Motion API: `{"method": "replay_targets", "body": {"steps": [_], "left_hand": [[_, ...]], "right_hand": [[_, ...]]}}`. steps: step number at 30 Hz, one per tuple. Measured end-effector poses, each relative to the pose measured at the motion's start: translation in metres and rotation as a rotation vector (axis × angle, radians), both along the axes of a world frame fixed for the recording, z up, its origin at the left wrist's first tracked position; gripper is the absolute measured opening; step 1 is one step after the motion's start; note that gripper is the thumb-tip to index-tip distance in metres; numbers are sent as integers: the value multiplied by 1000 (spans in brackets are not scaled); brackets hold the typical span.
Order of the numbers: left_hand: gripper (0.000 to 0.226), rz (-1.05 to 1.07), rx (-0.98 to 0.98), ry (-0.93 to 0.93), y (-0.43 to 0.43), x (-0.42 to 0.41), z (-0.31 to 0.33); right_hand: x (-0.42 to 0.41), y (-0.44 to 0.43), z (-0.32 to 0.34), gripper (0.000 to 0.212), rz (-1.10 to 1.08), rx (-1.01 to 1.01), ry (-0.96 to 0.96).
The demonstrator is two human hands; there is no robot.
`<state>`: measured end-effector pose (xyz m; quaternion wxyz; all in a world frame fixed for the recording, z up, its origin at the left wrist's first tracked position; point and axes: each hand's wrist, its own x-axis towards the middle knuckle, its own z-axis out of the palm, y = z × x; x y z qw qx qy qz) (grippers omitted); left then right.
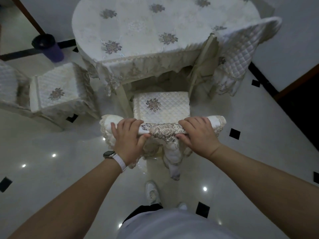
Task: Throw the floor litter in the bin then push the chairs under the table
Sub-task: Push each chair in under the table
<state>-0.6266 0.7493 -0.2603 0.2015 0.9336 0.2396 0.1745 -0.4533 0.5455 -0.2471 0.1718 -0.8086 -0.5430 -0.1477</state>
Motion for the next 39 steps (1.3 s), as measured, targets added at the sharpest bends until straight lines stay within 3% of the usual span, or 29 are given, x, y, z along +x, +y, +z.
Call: {"method": "replay_targets", "body": {"steps": [14,24,39], "left_hand": [[52,-75,15,-3,71,78,14],[61,-79,-32,40,87,125,23],[59,34,45,103,108,208,40]], "right_hand": [[54,59,7,56,-285,-133,123],[108,77,9,58,-205,-115,216],[215,116,14,55,-118,0,169]]}}
